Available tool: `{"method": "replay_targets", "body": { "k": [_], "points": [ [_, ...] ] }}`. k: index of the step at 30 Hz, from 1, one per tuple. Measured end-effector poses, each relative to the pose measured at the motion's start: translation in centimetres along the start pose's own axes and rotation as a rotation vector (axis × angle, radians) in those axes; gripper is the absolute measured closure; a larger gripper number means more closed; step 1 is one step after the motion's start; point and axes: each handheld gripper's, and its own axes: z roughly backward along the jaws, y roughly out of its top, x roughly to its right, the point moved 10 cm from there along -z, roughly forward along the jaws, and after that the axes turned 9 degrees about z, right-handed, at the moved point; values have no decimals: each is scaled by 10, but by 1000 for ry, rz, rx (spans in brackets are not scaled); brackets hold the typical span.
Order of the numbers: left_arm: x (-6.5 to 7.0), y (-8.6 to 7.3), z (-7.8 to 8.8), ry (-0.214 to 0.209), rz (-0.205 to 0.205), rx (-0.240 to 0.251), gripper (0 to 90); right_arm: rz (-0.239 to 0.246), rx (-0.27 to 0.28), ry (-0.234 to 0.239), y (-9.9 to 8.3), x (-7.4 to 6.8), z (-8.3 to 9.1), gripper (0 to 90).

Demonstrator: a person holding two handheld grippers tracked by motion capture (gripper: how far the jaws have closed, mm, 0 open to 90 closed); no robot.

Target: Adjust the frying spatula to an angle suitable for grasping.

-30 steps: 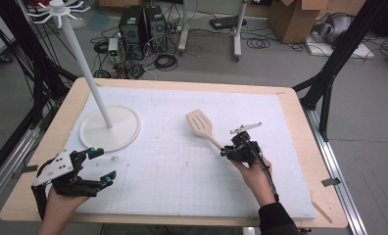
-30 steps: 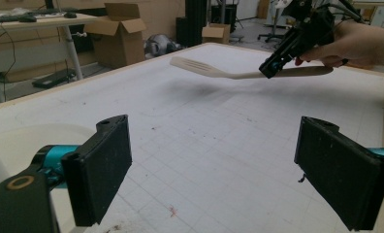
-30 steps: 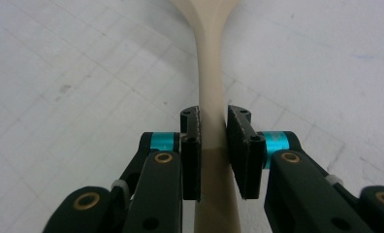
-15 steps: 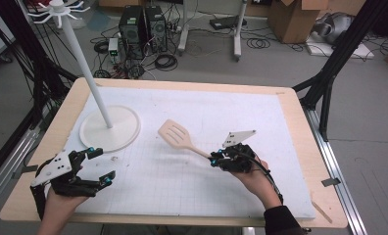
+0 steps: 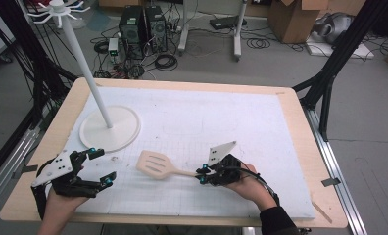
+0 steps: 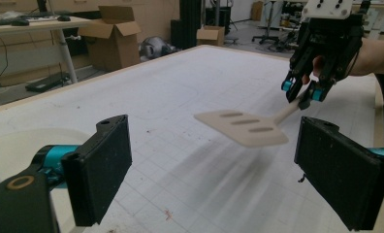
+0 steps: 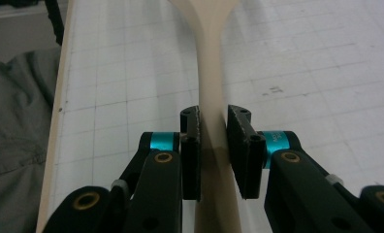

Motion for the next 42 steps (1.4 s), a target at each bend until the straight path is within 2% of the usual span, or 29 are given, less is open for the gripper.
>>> {"method": "replay_targets", "body": {
  "k": [4,9,13,17,22,26,28,31,35,37,38,39,42],
  "points": [
    [0,0,0,0,1,0,136,26,-16,19,-1,-3,-9,766],
    [0,-2,-2,-3,1,-7,137,43,-9,37,-1,-5,-14,766],
    [0,-3,-2,-1,-1,-12,138,54,-15,44,-2,-5,-18,765],
    [0,-3,-2,-3,0,-13,138,64,-47,46,-6,-5,-24,764],
    [0,-4,-3,-2,3,-13,139,67,-47,56,-6,-7,-25,759],
    [0,-4,-3,-3,0,-17,139,77,-48,46,-6,-7,-25,711],
    [0,-4,-3,-4,0,-18,140,68,-30,51,-3,-8,-22,643],
    [0,-4,-2,-4,-2,-17,139,65,-9,32,0,-8,-17,566],
    [0,-3,-2,-2,-1,-13,139,21,54,2,6,-3,-3,454],
    [0,-3,-2,-3,-1,-12,139,1,91,-16,8,-1,7,414],
    [0,-3,-2,-3,0,-11,139,1,91,-16,8,-1,7,414],
    [0,-3,-2,-3,-1,-11,139,-10,128,-48,9,3,17,379],
    [0,-3,-2,-4,-1,-13,139,-42,169,-100,5,7,31,332]
  ]
}}
